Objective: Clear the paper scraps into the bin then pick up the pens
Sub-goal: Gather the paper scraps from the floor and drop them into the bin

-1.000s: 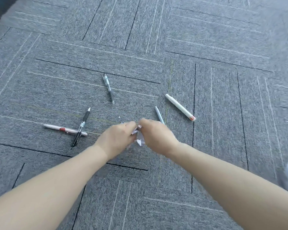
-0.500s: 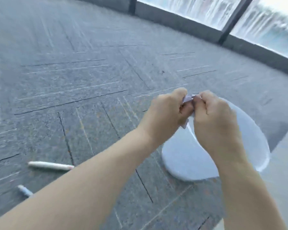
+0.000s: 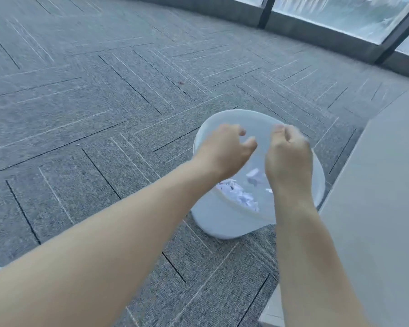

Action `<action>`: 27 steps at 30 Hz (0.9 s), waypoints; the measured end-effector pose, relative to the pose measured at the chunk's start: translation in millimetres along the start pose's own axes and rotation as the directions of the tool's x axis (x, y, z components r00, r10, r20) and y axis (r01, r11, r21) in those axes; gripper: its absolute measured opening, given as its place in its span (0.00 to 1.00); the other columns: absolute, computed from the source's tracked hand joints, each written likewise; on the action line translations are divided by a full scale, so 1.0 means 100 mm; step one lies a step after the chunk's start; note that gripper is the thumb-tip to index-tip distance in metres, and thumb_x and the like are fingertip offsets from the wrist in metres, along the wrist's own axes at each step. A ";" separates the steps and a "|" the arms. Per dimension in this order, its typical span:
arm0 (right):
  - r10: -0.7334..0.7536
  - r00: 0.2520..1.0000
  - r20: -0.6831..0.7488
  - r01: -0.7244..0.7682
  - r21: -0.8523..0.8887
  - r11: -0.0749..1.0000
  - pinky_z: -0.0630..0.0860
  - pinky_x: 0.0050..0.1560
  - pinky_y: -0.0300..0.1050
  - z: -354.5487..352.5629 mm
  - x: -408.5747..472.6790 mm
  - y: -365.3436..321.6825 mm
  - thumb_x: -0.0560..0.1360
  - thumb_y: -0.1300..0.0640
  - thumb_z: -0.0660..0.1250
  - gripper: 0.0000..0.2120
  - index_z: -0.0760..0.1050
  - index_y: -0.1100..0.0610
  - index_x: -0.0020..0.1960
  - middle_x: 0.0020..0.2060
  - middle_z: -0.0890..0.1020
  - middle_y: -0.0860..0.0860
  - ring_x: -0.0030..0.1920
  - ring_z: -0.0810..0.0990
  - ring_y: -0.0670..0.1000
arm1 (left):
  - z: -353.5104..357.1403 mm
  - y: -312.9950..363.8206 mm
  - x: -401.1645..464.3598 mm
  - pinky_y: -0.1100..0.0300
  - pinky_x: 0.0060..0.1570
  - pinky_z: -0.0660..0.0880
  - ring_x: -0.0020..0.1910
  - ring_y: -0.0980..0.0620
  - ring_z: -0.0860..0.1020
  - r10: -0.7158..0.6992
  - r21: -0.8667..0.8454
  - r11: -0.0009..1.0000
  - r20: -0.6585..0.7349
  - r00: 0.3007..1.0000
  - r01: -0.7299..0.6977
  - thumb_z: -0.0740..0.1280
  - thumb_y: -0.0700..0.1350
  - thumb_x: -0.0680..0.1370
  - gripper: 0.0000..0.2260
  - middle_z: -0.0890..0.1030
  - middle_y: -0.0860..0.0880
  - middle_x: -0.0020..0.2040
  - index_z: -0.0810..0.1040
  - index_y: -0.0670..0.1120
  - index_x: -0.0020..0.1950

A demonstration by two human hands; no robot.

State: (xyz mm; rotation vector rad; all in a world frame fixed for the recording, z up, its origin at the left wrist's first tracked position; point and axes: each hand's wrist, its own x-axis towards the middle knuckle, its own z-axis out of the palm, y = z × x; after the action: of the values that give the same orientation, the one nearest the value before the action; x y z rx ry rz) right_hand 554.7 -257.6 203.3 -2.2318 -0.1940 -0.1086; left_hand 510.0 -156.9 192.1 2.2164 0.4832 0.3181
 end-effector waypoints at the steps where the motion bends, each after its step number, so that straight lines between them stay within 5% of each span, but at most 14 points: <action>1: -0.057 0.998 -0.031 0.058 0.046 0.997 0.72 0.58 0.59 0.00 -0.04 -0.08 0.75 0.41 0.51 0.18 0.75 0.49 0.48 0.51 0.81 0.55 0.55 0.77 0.59 | -0.07 0.00 -0.04 0.59 0.51 0.68 0.56 0.47 0.76 0.062 -0.042 0.997 -0.081 0.995 -0.066 0.59 0.49 0.80 0.15 0.80 0.46 0.56 0.78 0.42 0.59; 6: -0.342 0.938 -0.064 0.345 0.299 0.890 0.75 0.43 0.49 0.24 -0.55 -0.60 0.79 0.50 0.58 0.12 0.77 0.51 0.41 0.35 0.80 0.45 0.35 0.77 0.44 | -0.53 -0.34 -0.49 0.54 0.39 0.72 0.37 0.50 0.77 0.194 -0.132 0.954 -0.405 0.893 -0.268 0.60 0.46 0.80 0.13 0.80 0.49 0.37 0.79 0.44 0.39; 10: -0.569 0.786 0.242 0.446 0.417 0.792 0.73 0.35 0.50 0.88 -1.40 -0.76 0.79 0.53 0.62 0.12 0.78 0.55 0.41 0.31 0.80 0.52 0.31 0.75 0.52 | -0.70 -1.31 -1.34 0.56 0.33 0.63 0.31 0.54 0.67 -0.104 -0.120 0.992 -0.556 0.824 0.044 0.59 0.44 0.79 0.14 0.69 0.54 0.30 0.68 0.46 0.34; 12: -0.634 0.578 0.513 0.489 0.405 0.773 0.74 0.37 0.50 1.31 -1.95 -0.66 0.78 0.55 0.63 0.09 0.79 0.56 0.43 0.33 0.79 0.49 0.33 0.75 0.51 | -0.69 -1.89 -2.03 0.58 0.34 0.63 0.33 0.52 0.68 -0.316 -0.131 0.946 -0.579 0.752 0.297 0.60 0.44 0.78 0.12 0.68 0.55 0.32 0.66 0.54 0.35; 15: -0.548 0.082 0.832 0.621 0.387 0.681 0.76 0.46 0.51 1.84 -2.79 -0.36 0.78 0.55 0.64 0.07 0.79 0.51 0.52 0.43 0.78 0.46 0.44 0.76 0.51 | -0.62 -2.54 -3.16 0.54 0.37 0.71 0.41 0.45 0.75 -0.445 0.111 0.789 -0.576 0.686 0.604 0.68 0.43 0.74 0.04 0.74 0.49 0.42 0.73 0.49 0.44; 17: -0.416 -0.174 0.893 0.717 0.404 0.569 0.77 0.51 0.53 2.06 -3.29 -0.17 0.78 0.56 0.63 0.11 0.75 0.52 0.59 0.52 0.75 0.50 0.54 0.76 0.54 | -0.65 -2.74 -3.80 0.51 0.38 0.73 0.44 0.44 0.77 -0.592 -0.018 0.658 -0.630 0.503 0.753 0.63 0.46 0.78 0.04 0.75 0.48 0.50 0.75 0.47 0.50; 18: -0.356 -0.244 0.902 0.757 0.406 0.512 0.77 0.51 0.54 2.13 -3.50 -0.10 0.77 0.56 0.63 0.13 0.73 0.54 0.61 0.55 0.73 0.51 0.56 0.76 0.56 | -0.68 -2.80 -4.07 0.52 0.38 0.72 0.45 0.44 0.78 -0.644 -0.083 0.586 -0.652 0.401 0.806 0.61 0.45 0.79 0.06 0.74 0.48 0.53 0.76 0.48 0.53; 20: -0.287 -0.306 0.908 0.807 0.407 0.427 0.77 0.48 0.53 2.23 -3.83 -0.02 0.77 0.56 0.63 0.12 0.70 0.57 0.60 0.57 0.71 0.53 0.57 0.76 0.58 | -0.75 -2.89 -4.49 0.55 0.38 0.68 0.48 0.44 0.78 -0.701 -0.116 0.448 -0.661 0.267 0.887 0.61 0.44 0.79 0.11 0.72 0.49 0.59 0.74 0.49 0.60; 22: -0.255 -0.301 0.919 0.847 0.381 0.372 0.75 0.44 0.51 2.30 -4.05 0.01 0.78 0.54 0.65 0.12 0.68 0.58 0.58 0.56 0.69 0.53 0.55 0.75 0.58 | -0.80 -2.97 -4.78 0.57 0.41 0.67 0.47 0.47 0.77 -0.760 -0.109 0.366 -0.608 0.230 0.924 0.61 0.47 0.79 0.17 0.68 0.49 0.64 0.69 0.49 0.68; 27: -0.225 -0.237 0.945 0.898 0.302 0.321 0.71 0.41 0.49 2.51 -4.24 -0.03 0.79 0.54 0.64 0.12 0.67 0.60 0.56 0.55 0.71 0.55 0.51 0.77 0.59 | -0.90 -3.18 -4.95 0.57 0.47 0.71 0.50 0.53 0.72 -0.799 0.019 0.423 -0.464 0.382 0.906 0.63 0.52 0.78 0.26 0.65 0.51 0.64 0.59 0.52 0.74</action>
State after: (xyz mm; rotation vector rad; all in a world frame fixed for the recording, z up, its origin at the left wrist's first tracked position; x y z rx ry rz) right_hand 139.8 -101.9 -11.8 -1.9942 -2.4808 0.8913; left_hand -41.0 -128.9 -30.4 1.7842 1.9476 0.0994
